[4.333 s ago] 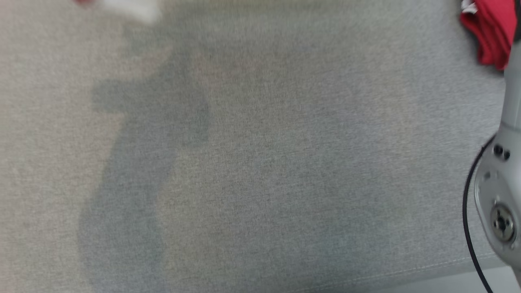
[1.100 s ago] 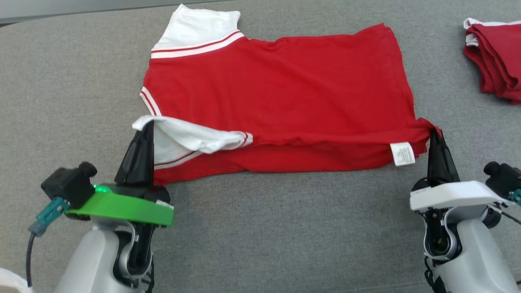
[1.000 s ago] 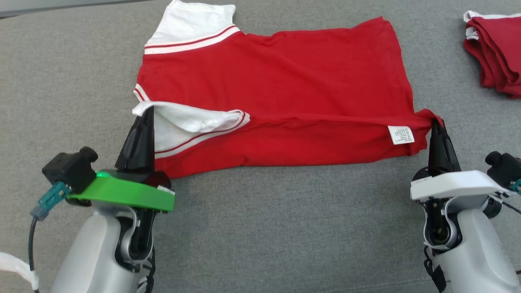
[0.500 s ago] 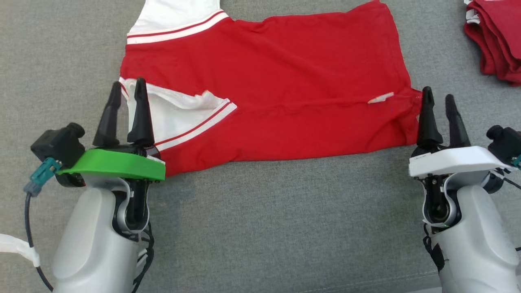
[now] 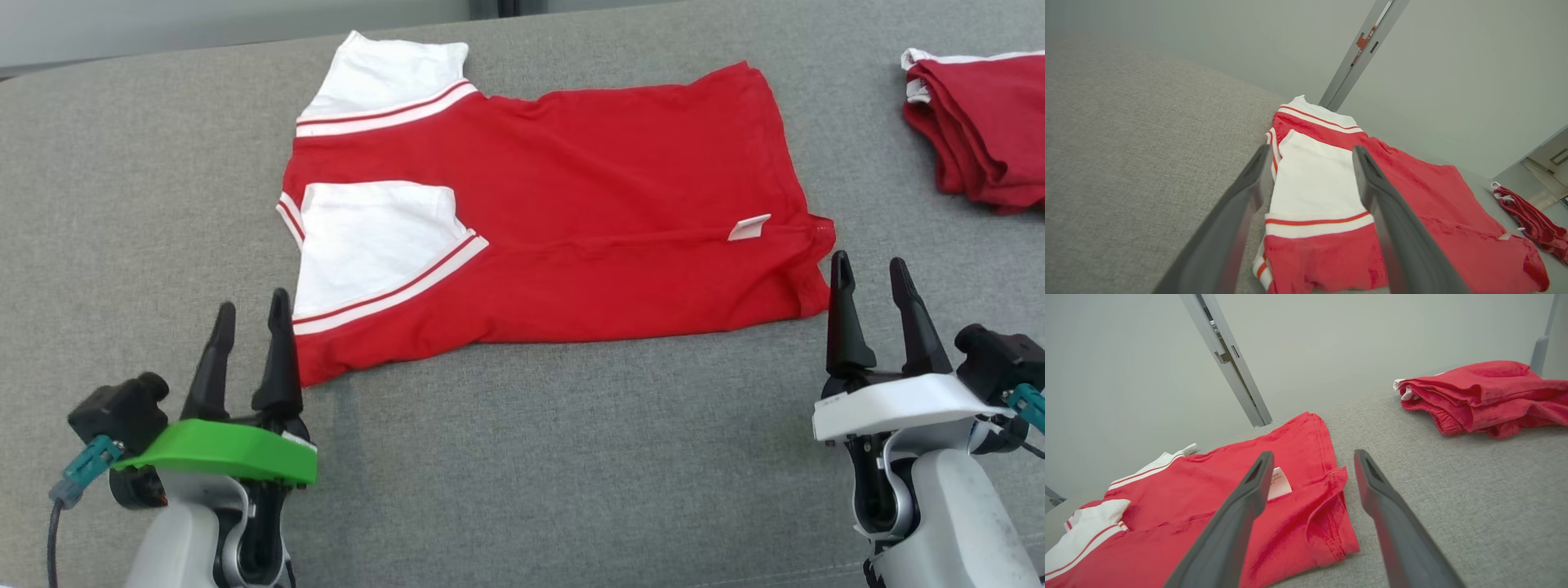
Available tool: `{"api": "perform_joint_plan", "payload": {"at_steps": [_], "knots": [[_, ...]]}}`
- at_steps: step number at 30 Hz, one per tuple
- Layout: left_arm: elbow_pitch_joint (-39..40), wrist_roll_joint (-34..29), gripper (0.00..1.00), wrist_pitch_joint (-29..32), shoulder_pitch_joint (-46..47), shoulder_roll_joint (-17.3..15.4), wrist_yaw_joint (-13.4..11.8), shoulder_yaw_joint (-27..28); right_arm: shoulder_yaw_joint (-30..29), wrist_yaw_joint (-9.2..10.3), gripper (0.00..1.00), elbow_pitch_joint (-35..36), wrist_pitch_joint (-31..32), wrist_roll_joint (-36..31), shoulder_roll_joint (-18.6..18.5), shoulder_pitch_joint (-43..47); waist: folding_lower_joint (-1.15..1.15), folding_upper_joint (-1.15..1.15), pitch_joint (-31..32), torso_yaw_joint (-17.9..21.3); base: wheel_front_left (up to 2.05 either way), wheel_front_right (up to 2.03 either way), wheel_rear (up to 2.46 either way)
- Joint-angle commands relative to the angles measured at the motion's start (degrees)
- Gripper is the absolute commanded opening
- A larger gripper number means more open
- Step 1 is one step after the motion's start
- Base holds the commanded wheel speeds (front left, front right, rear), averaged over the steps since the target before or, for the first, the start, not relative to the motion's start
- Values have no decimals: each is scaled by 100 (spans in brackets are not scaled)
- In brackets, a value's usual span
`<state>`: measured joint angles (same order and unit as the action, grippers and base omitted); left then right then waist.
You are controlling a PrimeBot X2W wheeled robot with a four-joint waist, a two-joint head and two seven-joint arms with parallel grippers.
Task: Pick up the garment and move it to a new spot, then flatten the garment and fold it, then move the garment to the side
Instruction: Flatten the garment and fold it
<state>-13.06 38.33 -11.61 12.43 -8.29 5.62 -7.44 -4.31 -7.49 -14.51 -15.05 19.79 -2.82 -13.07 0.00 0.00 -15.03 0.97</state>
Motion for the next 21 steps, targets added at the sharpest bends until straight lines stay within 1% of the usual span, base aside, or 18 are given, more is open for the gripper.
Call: {"api": "perform_joint_plan", "payload": {"at_steps": [1, 4, 7, 12, 18, 19, 20, 21], "knots": [[-36, 52, 100, 165, -140, -33, -44, -26, 19, 2, 100, -5, -16, -47, -15, 91, 0, 0, 207, -56, 0, 0, 0], [-128, 181, 100, 614, -287, -76, -124, -110, 151, 2, 100, -51, -16, -64, -12, 180, 0, 0, 262, -69, 0, 0, 0], [-252, 301, 100, 904, -318, -26, -280, -98, 259, 2, 100, -93, -16, -110, -15, 185, 0, 0, 250, -60, 0, 0, 0], [-561, 465, 100, 1253, -157, 65, -470, -96, 435, 2, 100, -167, 34, -180, -16, 101, 0, 0, 138, 13, 0, 0, 0], [-839, 588, 100, 1276, 33, 139, -442, -95, 362, 2, 100, -400, 113, -373, -14, -21, 0, 0, -20, 112, 0, 0, 0], [-879, 634, 89, 1265, 67, 160, -410, -92, 339, 2, 100, -466, 121, -405, -13, -44, 0, 0, -44, 119, 0, 0, 0], [-907, 646, 76, 1244, 94, 174, -394, -87, 323, 2, 100, -515, 123, -418, -14, -65, 0, 0, -66, 123, 0, 0, 0], [-937, 663, 47, 1212, 130, 185, -361, -85, 294, 2, 100, -592, 123, -454, -14, -102, 0, 0, -88, 124, 0, 0, 0]]}}
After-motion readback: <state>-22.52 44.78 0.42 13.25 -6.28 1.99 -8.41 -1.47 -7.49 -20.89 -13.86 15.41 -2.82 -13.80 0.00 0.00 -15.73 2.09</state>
